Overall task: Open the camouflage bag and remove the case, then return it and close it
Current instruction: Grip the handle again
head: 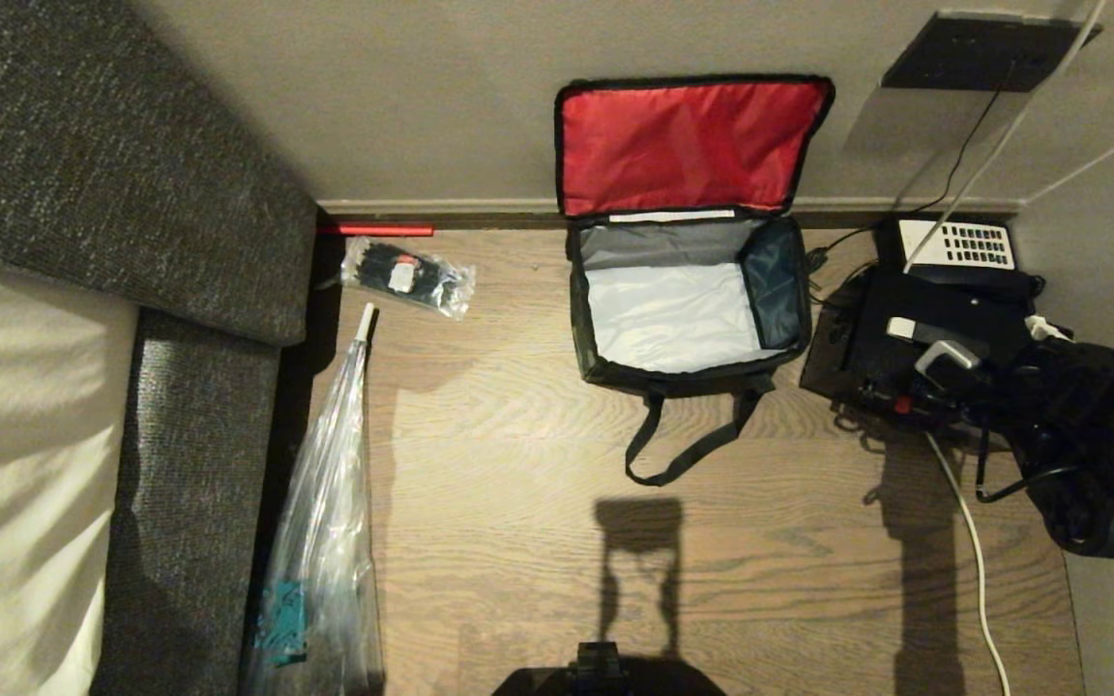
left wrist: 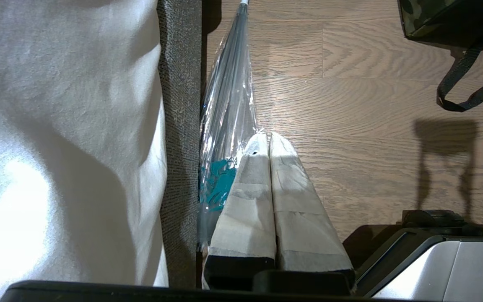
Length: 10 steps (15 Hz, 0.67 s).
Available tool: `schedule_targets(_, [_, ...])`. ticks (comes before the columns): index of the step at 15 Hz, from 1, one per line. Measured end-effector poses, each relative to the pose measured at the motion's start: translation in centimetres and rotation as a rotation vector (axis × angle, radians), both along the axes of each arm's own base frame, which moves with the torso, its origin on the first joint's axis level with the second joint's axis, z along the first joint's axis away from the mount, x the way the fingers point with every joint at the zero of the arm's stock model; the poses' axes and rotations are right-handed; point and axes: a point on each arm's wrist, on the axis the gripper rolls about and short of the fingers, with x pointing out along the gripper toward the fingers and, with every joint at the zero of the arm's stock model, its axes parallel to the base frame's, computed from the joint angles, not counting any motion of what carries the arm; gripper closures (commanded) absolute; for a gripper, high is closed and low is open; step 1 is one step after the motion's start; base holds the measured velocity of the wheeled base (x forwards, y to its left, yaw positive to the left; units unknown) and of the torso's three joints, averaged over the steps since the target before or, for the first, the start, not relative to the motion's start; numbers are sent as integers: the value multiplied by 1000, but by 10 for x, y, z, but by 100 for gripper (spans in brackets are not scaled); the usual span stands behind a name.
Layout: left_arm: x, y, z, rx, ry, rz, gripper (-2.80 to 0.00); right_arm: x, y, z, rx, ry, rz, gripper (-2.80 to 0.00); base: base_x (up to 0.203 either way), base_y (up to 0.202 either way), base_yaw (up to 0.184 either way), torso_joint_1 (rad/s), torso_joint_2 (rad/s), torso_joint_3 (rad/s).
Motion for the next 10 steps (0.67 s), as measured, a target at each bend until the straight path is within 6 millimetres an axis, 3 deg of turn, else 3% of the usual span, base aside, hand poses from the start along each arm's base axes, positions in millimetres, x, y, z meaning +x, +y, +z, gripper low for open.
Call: schedule_targets(10, [0,0,0,0,0,0,0,16,4,4,82,-98,-3,-280,0,0,0,0,0,0])
